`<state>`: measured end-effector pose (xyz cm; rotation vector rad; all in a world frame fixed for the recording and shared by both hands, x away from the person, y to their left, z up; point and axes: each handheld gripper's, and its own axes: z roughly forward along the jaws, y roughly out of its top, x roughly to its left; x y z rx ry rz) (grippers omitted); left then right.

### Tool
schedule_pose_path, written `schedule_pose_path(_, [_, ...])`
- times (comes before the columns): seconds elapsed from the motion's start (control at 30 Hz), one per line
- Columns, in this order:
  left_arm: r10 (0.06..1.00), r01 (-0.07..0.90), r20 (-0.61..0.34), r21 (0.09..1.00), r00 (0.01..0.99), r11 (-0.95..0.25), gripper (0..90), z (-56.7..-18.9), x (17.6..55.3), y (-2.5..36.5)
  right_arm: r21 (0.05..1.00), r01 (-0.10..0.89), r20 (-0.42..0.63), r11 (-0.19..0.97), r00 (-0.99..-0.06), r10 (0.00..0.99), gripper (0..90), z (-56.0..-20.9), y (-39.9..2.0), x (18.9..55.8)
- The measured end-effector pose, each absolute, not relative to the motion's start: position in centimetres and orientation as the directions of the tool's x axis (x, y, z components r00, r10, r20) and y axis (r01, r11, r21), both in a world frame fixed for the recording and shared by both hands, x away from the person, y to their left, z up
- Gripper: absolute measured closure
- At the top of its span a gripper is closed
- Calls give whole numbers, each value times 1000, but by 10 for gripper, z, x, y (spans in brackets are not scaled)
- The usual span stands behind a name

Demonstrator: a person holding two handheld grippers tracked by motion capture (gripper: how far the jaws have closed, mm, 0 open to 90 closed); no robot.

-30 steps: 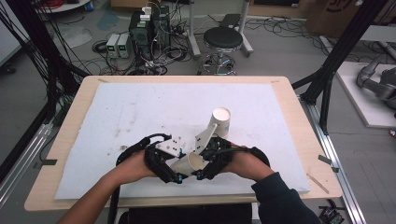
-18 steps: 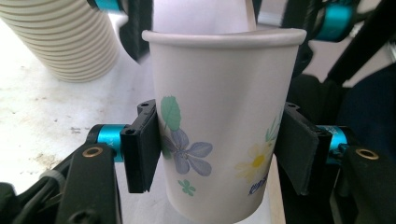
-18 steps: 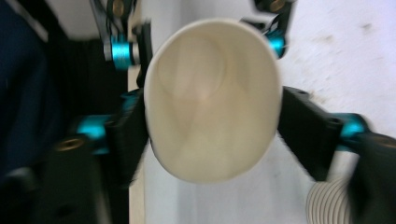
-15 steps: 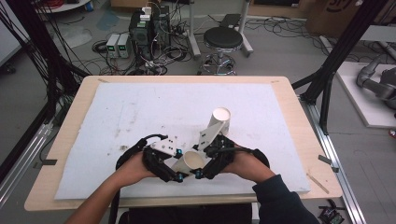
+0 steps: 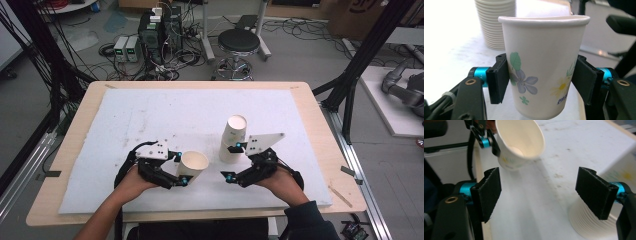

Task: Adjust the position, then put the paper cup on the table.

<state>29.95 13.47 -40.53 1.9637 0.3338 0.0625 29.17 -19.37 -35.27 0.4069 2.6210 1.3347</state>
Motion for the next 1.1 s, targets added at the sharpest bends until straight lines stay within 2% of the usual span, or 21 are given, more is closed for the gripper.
schedule_pose_path(0.3, [421, 178, -83, 965, 903, -192, 324, -403, 301, 164, 858, 219, -24, 464, -886, 462, 211, -363, -234, 287])
schedule_pose_path(0.5, [469, 148, -69, 980, 881, -134, 316, -397, 303, 176, 881, 234, -18, 411, -852, 524, 211, -370, -251, 287])
schedule_pose_path(1.03, [576, 116, -57, 991, 815, -66, 300, -394, 310, 196, 893, 252, -2, 373, -826, 564, 213, -382, -261, 285])
schedule_pose_path(1.07, [583, 107, -55, 993, 811, -56, 300, -393, 312, 197, 894, 246, -3, 375, -833, 553, 252, -382, -261, 285])
schedule_pose_path(1.1, [596, 98, -52, 994, 801, -44, 300, -393, 313, 199, 894, 246, -3, 375, -833, 553, 252, -382, -261, 285])
